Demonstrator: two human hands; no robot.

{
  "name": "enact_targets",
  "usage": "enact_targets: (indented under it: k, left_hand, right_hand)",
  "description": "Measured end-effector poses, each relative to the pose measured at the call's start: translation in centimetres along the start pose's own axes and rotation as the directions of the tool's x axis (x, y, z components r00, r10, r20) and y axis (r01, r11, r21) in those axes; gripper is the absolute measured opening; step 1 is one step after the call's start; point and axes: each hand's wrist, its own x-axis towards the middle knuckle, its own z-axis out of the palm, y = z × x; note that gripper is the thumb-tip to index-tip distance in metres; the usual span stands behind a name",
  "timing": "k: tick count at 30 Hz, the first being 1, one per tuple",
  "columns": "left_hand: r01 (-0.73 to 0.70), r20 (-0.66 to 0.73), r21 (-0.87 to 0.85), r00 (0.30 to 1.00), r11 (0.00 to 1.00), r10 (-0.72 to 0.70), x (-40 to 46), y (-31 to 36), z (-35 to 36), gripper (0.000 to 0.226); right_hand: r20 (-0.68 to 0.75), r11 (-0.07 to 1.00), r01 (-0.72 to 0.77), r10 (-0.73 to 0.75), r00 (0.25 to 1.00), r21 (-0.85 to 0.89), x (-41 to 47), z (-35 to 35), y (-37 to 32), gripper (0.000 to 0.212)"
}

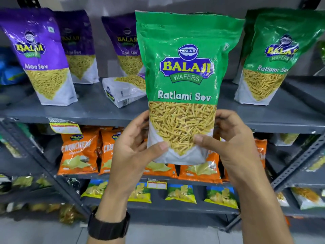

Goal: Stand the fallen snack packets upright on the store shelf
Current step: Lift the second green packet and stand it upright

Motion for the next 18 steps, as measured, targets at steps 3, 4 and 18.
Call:
enact_targets:
  k: [3,4,18]
  left_hand:
    - [0.005,-0.01,0.0,1.0,1.0,-0.005,0.2,0.0,0.3,0.082]
    - [0.009,-0.011,0.004,1.0,1.0,-0.009,0.4,0.0,0.5,0.081]
    - [0.029,0.108,0.26,0.992,0.965,-0.059,15.3,-3.1,4.7,0.076]
  right_hand:
    - [0.0,1.0,-0.01,0.01,1.0,-0.006,0.3,-0.1,-0.1,0.066]
    - [-0.002,1.0,-0.013,0.013,1.0,-0.007,0.4,-0.1,0.0,0.067]
    - [-0.105,0.994,-0.046,0.035,0.994,-0.101,14.5,-2.2,2.3,0.052]
